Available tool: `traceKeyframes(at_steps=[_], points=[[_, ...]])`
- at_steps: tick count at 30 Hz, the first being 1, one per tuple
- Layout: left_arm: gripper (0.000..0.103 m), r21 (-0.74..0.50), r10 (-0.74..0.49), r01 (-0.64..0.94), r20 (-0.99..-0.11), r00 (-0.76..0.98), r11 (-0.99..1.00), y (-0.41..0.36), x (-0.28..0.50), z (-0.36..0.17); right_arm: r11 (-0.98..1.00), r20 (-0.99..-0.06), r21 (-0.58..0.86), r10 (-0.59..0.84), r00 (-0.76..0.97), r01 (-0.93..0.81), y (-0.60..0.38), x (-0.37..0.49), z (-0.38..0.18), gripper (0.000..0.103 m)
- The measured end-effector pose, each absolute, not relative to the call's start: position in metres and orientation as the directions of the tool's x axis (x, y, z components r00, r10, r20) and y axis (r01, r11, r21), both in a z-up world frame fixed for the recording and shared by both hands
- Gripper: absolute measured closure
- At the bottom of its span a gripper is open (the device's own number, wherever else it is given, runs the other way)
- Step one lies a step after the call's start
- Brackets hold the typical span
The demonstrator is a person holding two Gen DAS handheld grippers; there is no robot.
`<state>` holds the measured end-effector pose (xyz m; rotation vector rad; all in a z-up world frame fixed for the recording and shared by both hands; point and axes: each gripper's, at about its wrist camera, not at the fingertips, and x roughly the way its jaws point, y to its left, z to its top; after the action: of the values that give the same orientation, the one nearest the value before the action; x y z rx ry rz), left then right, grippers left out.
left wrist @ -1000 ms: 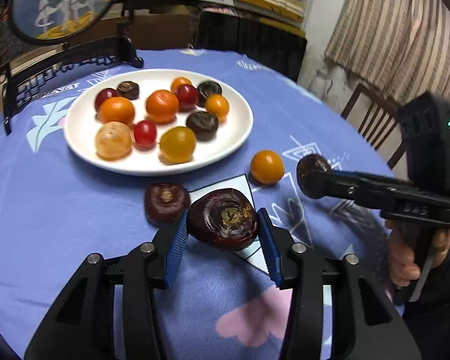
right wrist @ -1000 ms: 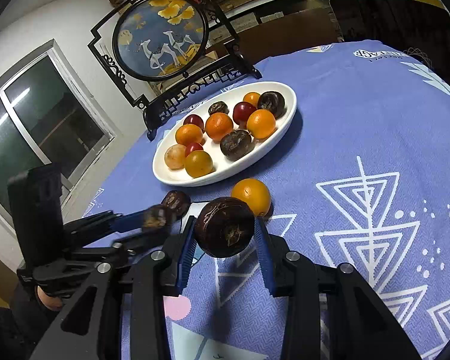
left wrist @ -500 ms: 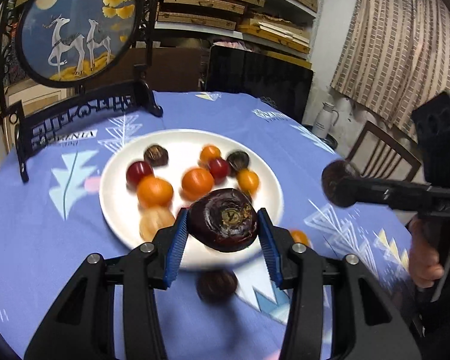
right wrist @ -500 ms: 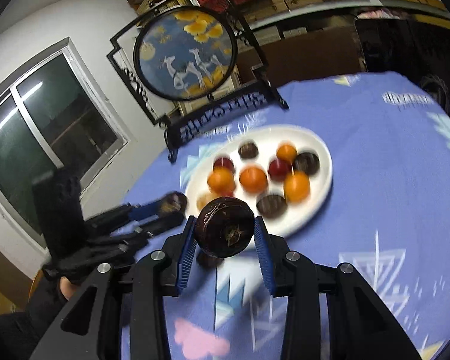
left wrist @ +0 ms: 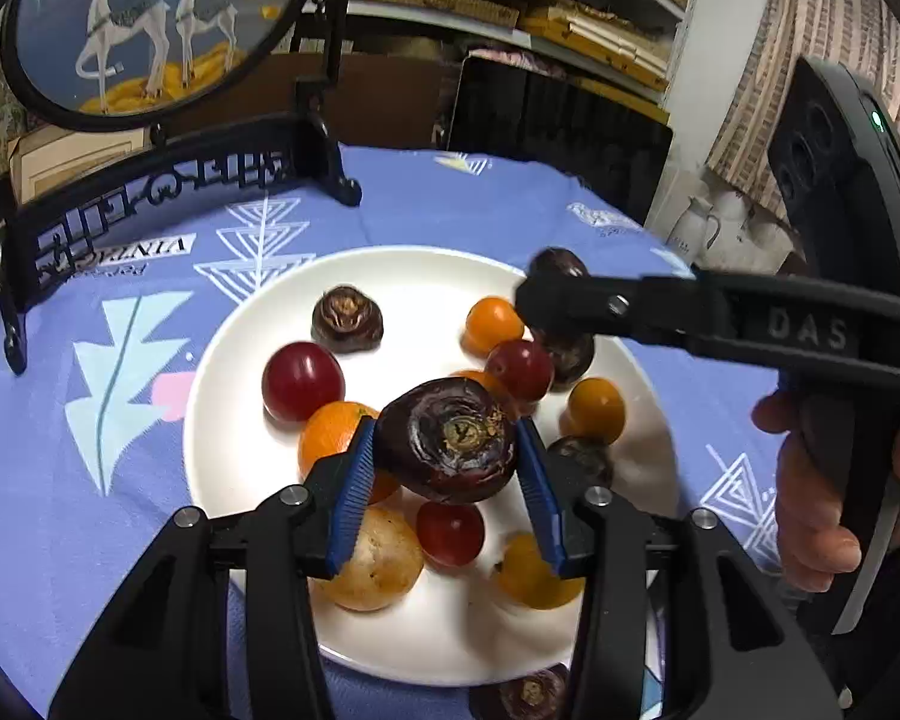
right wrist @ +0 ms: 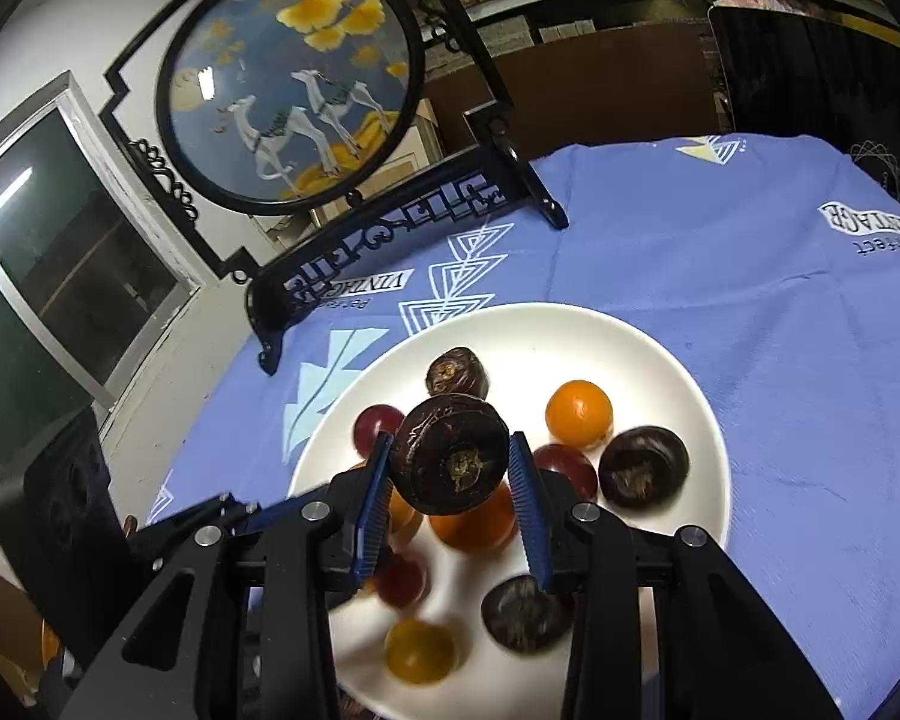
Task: Organize fruits
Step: 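Grasp a dark brown fruit with the left tool while the right tool releases its brown fruit onto the plate, then release the brown fruit onto the plate with the left tool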
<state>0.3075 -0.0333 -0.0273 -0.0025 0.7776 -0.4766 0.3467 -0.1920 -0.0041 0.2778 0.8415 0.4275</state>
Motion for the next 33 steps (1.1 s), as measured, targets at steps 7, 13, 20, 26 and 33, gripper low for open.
traceKeyframes(at_steps=[7, 13, 20, 26, 33], points=[[0.022, -0.185, -0.419, 0.395, -0.619, 0.664, 0.900, -0.026, 0.294, -0.014, 0.881, -0.628, 0.405, 0.462, 0.626, -0.244, -0.199, 0.336, -0.002, 0.051], [0.022, -0.163, -0.405, 0.396, -0.625, 0.668, 0.904, -0.027, 0.276, -0.013, 0.881, -0.611, 0.411, 0.456, 0.647, -0.232, -0.215, 0.305, -0.001, 0.051], [0.022, -0.128, -0.378, 0.395, -0.652, 0.657, 0.910, -0.029, 0.253, -0.022, 0.871, -0.601, 0.435, 0.469, 0.647, -0.228, -0.230, 0.251, -0.015, 0.051], [0.022, -0.147, -0.370, 0.376, -0.678, 0.635, 0.915, -0.021, 0.238, -0.031, 0.866, -0.591, 0.456, 0.469, 0.657, -0.208, -0.245, 0.212, -0.025, 0.049], [0.022, -0.143, -0.353, 0.364, -0.707, 0.613, 0.920, -0.017, 0.222, -0.043, 0.864, -0.614, 0.475, 0.460, 0.641, -0.165, -0.257, 0.190, -0.049, 0.046]])
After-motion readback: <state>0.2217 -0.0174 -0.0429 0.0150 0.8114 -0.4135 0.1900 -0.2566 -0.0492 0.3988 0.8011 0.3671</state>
